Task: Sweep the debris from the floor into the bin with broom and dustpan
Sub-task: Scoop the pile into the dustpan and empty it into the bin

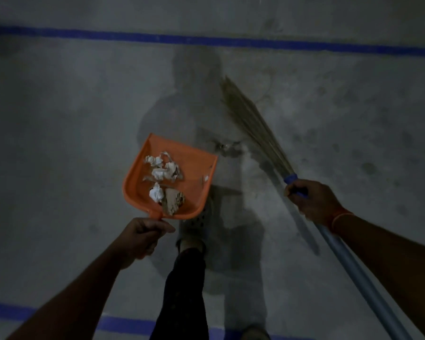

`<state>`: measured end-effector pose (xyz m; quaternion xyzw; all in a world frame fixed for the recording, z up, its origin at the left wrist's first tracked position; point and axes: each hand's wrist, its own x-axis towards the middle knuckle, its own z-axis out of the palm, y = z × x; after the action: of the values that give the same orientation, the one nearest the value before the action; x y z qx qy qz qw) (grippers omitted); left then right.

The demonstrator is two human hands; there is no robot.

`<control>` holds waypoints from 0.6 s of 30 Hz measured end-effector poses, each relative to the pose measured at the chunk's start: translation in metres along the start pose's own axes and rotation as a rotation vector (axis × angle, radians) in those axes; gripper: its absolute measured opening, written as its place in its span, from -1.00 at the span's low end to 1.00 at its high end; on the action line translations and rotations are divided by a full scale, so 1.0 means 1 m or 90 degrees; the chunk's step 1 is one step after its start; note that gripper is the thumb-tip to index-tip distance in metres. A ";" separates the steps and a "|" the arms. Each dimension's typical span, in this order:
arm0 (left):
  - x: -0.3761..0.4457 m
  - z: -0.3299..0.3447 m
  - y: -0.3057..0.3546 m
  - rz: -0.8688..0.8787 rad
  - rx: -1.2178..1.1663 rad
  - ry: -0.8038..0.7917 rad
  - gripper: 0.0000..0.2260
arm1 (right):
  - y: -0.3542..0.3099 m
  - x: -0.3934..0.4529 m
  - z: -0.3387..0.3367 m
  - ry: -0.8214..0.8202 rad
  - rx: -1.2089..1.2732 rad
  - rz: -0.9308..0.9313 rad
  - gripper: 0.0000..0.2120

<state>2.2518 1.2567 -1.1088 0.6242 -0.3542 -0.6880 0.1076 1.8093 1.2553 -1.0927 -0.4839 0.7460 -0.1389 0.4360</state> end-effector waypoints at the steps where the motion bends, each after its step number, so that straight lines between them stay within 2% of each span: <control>1: -0.005 0.008 -0.013 -0.010 -0.001 0.006 -0.73 | 0.006 -0.006 -0.001 -0.008 -0.010 -0.001 -0.77; 4: -0.011 0.029 -0.050 -0.033 0.004 -0.008 -0.76 | 0.026 -0.017 -0.001 -0.021 -0.042 -0.022 -0.73; 7: -0.003 0.045 -0.072 -0.039 0.003 -0.013 -0.74 | 0.042 -0.013 0.001 -0.043 -0.073 -0.029 -0.79; 12: 0.041 0.059 -0.094 -0.032 0.113 -0.017 -0.69 | 0.070 0.013 0.013 -0.111 -0.140 -0.005 -0.85; 18: 0.082 0.089 -0.092 -0.039 0.105 -0.022 -0.73 | 0.101 0.005 0.018 -0.165 -0.152 -0.023 -0.86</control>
<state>2.1796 1.3061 -1.2324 0.6293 -0.3925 -0.6702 0.0286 1.7620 1.3051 -1.1690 -0.5592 0.6862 0.0066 0.4652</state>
